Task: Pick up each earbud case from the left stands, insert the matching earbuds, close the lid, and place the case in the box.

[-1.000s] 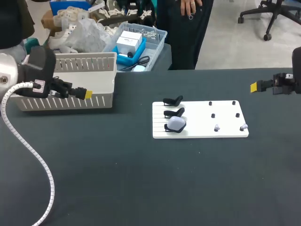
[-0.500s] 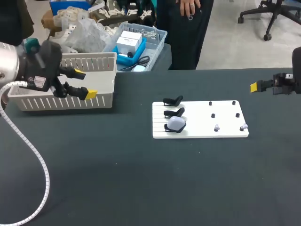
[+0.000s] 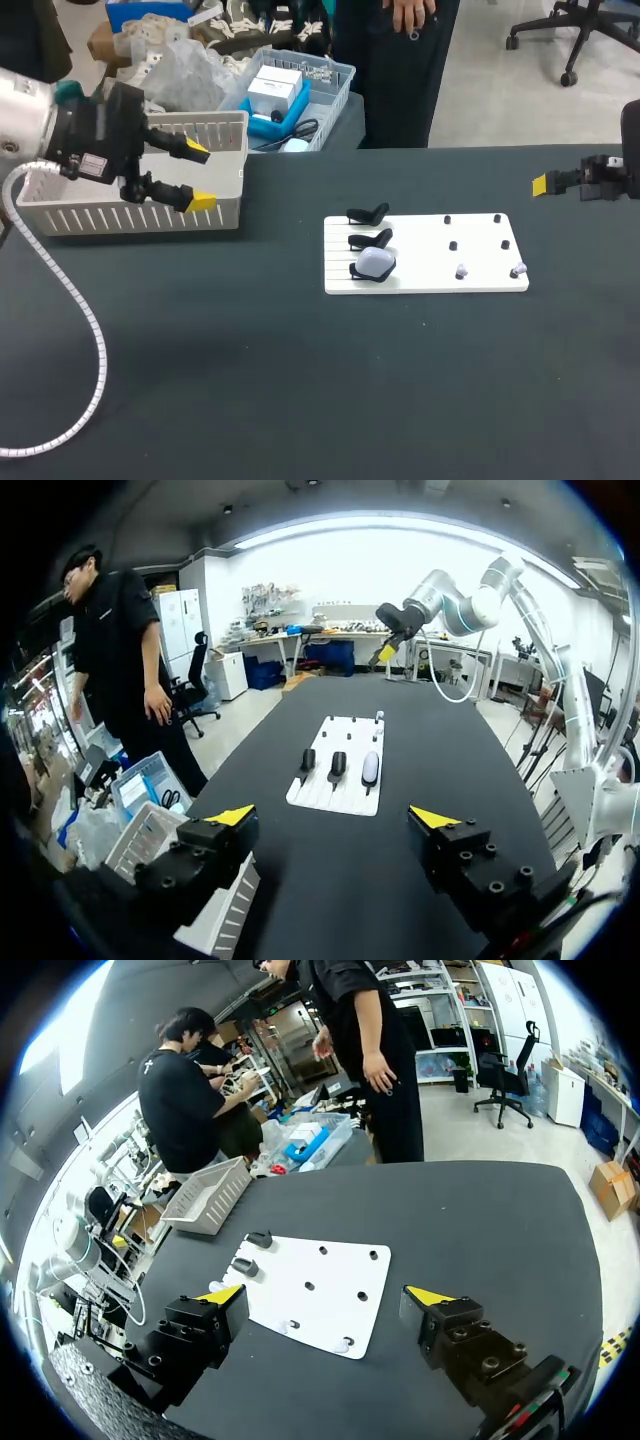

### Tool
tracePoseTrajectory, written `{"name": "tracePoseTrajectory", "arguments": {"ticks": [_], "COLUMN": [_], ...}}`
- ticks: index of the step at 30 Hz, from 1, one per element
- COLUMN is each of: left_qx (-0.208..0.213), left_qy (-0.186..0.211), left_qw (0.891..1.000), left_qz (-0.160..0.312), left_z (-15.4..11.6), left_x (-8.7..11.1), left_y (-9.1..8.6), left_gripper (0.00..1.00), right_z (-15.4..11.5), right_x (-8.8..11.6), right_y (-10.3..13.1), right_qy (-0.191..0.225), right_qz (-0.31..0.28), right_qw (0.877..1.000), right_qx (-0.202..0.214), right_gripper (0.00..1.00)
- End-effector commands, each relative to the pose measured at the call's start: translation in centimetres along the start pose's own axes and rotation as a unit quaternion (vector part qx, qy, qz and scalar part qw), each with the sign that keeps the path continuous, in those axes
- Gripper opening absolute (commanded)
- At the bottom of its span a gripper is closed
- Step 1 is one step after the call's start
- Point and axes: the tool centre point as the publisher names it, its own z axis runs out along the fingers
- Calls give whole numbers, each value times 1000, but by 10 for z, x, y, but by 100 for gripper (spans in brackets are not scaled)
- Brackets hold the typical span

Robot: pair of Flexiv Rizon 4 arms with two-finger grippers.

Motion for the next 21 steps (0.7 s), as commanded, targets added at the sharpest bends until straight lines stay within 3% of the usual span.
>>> {"name": "tracePoseTrajectory", "arguments": {"ticks": [1,6,14,21], "left_qx": [79,101,104,69], "left_qy": [-1,11,16,23], "left_qw": [997,995,994,997], "left_qz": [12,17,29,6], "left_z": [6,23,52,83], "left_x": [5,12,14,18], "left_y": [3,-2,-9,-5], "left_gripper": [100,100,100,100], "right_z": [0,0,0,0], "right_x": [0,0,0,0], "right_y": [-1,-1,-1,-1], "right_qy": [0,0,0,0], "right_qz": [0,0,0,0], "right_qw": [1000,1000,1000,1000], "right_qx": [-1,-1,-1,-1], "right_gripper": [100,100,100,100]}}
